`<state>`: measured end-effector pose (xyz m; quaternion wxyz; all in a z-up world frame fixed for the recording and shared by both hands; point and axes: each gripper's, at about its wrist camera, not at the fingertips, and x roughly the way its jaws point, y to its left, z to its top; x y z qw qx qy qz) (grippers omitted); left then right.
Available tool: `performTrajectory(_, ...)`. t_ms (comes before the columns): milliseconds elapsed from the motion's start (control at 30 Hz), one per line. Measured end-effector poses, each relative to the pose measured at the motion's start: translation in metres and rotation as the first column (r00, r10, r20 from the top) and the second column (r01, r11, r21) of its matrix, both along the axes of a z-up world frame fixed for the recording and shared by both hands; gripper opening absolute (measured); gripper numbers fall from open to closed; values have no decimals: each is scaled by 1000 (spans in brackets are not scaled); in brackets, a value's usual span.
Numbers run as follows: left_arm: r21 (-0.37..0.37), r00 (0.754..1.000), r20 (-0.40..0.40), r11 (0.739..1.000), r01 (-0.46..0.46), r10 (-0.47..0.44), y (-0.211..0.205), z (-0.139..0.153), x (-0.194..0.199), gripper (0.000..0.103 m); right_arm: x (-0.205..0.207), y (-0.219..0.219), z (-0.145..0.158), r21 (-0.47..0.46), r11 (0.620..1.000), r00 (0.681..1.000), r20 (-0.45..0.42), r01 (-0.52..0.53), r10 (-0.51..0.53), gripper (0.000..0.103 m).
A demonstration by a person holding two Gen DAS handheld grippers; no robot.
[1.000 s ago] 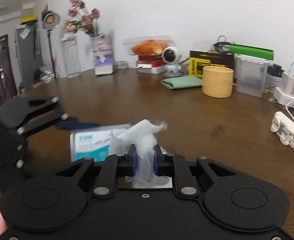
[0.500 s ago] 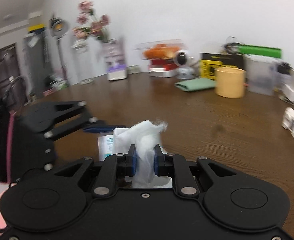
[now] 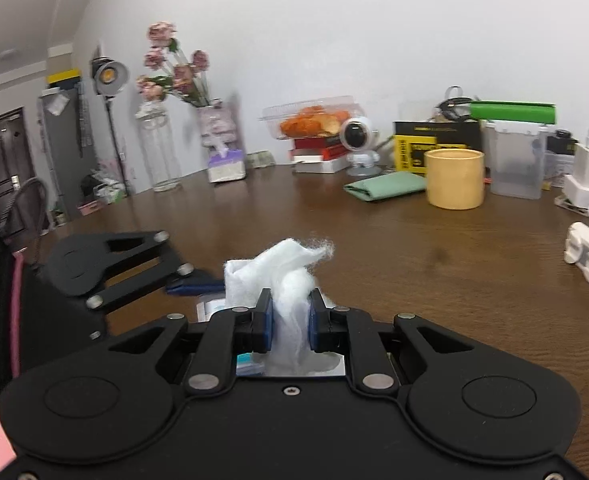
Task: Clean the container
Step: 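Wipe the box lid again with the cotton in the right gripper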
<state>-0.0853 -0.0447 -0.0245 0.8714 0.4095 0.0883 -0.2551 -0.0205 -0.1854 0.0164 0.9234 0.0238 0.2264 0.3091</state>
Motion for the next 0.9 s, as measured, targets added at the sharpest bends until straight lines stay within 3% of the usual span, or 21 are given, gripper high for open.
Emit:
performTrajectory(267, -2, 1000, -6, 1000, -6, 6, 2, 2, 2, 57, -9, 12, -5, -6, 989, 989, 4, -150, 150, 17)
performTrajectory(467, -2, 1000, -8, 1000, -4, 4, 1, 2, 5, 57, -14, -4, -9, 39, 996, 996, -15, -83, 83, 17)
performTrajectory(700, -5, 1000, -19, 1000, -5, 5, 2, 3, 7, 57, -15, 1, -7, -14, 1000, 999, 34, -9, 9, 17)
performTrajectory(900, -5, 1000, -18, 1000, -4, 4, 2, 2, 6, 57, -17, -2, -5, -1, 999, 997, 65, 41, -40, 17)
